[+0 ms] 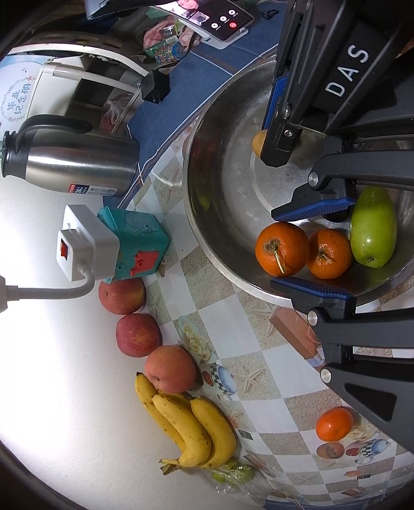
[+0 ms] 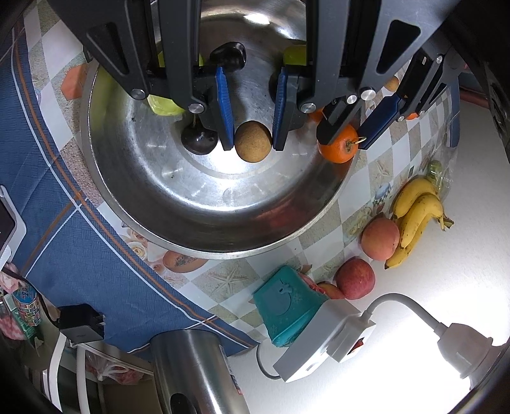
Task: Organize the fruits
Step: 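Open the left tool to drop the mandarin while the right drops the kiwi in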
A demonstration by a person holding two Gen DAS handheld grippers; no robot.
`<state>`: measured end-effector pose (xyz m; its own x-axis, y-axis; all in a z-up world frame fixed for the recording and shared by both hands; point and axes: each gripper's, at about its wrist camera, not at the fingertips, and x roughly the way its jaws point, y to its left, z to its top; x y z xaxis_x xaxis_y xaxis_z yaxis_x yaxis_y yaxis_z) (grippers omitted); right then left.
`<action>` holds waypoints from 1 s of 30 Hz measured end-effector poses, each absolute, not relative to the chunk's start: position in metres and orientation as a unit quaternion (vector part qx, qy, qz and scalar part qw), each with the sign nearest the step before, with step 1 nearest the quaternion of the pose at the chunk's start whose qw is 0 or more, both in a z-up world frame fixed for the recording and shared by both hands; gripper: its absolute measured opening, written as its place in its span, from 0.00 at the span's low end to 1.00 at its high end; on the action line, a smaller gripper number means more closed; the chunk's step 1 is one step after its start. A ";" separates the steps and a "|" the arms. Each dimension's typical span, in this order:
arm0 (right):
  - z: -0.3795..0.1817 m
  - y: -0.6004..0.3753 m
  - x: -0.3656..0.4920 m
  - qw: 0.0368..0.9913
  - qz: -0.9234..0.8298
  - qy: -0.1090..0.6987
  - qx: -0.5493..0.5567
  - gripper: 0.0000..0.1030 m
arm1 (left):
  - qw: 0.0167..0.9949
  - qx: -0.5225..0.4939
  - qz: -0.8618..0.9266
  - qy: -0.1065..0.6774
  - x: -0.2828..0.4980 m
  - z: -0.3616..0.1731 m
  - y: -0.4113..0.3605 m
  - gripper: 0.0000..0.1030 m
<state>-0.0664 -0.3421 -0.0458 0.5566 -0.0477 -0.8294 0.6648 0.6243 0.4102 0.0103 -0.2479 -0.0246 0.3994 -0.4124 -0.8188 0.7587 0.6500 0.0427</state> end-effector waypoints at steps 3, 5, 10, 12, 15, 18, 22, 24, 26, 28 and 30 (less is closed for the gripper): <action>-0.046 -0.342 -0.066 0.800 -0.224 0.417 0.370 0.25 | 0.810 0.210 -0.361 0.412 0.011 -0.024 -0.248 0.39; -0.047 -0.342 -0.065 0.799 -0.226 0.419 0.367 0.25 | 0.811 0.211 -0.361 0.410 0.010 -0.023 -0.248 0.39; -0.048 -0.343 -0.065 0.798 -0.228 0.422 0.365 0.25 | 0.812 0.213 -0.360 0.408 0.010 -0.021 -0.248 0.43; -0.047 -0.344 -0.066 0.798 -0.232 0.422 0.361 0.26 | 0.812 0.212 -0.360 0.407 0.010 -0.020 -0.248 0.44; -0.044 -0.345 -0.067 0.801 -0.234 0.418 0.359 0.31 | 0.813 0.211 -0.360 0.405 0.010 -0.017 -0.248 0.47; -0.039 -0.346 -0.070 0.805 -0.235 0.411 0.358 0.33 | 0.814 0.211 -0.359 0.404 0.010 -0.013 -0.246 0.47; -0.031 -0.347 -0.074 0.809 -0.239 0.404 0.355 0.33 | 0.814 0.213 -0.347 0.414 0.014 -0.009 -0.243 0.47; -0.028 -0.348 -0.076 0.808 -0.242 0.403 0.355 0.33 | 0.814 0.210 -0.338 0.423 0.017 -0.007 -0.239 0.48; -0.026 -0.349 -0.079 0.806 -0.245 0.405 0.355 0.33 | 0.814 0.204 -0.330 0.433 0.022 -0.005 -0.235 0.49; -0.026 -0.349 -0.080 0.803 -0.249 0.409 0.355 0.33 | 0.812 0.196 -0.318 0.448 0.027 -0.004 -0.230 0.52; -0.026 -0.348 -0.081 0.801 -0.249 0.414 0.353 0.33 | 0.811 0.187 -0.304 0.464 0.033 -0.003 -0.224 0.53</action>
<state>-0.0812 -0.3481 -0.0261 0.5329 -0.1070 -0.8394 0.6917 0.6264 0.3594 0.0327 -0.2239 -0.0035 0.3841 -0.3186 -0.8666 0.6666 0.7451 0.0215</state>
